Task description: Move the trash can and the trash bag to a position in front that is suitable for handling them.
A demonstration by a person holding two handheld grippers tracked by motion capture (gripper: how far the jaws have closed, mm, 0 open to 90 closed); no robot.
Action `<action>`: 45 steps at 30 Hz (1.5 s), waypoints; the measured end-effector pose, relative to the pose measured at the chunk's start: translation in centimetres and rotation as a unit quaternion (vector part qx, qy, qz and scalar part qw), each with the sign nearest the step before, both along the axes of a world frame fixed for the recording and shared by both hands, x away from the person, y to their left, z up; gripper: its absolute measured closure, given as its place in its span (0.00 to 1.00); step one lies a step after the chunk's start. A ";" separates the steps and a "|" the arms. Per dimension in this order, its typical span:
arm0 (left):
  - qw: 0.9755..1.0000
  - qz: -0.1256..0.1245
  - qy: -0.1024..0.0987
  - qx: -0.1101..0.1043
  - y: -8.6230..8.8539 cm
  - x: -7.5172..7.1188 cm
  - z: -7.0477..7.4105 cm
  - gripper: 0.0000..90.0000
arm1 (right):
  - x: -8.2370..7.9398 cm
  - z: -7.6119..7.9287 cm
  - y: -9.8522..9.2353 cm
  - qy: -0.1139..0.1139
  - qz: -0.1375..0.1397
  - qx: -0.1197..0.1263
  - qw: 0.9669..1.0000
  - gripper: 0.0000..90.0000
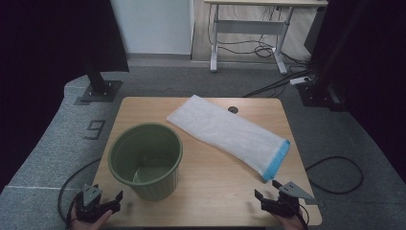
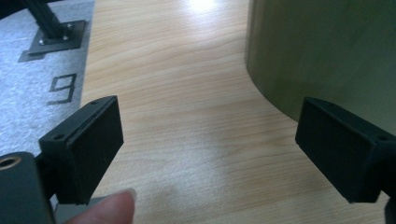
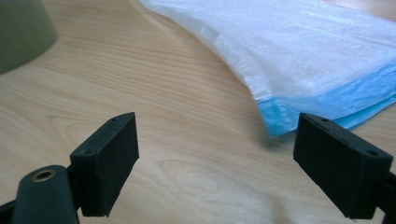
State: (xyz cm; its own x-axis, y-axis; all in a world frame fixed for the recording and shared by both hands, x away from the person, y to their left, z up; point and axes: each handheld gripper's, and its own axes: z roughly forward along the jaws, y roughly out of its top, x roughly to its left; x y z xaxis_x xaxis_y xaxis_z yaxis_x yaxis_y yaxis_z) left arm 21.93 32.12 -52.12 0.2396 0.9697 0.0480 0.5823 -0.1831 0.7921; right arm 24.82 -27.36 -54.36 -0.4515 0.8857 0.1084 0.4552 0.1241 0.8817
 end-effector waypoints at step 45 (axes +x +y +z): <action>0.953 -0.301 -0.021 -0.032 -6.7 5.2 2.8 0.15 | 0.5 1.4 -0.5 -0.005 0.139 -0.036 0.990 0.15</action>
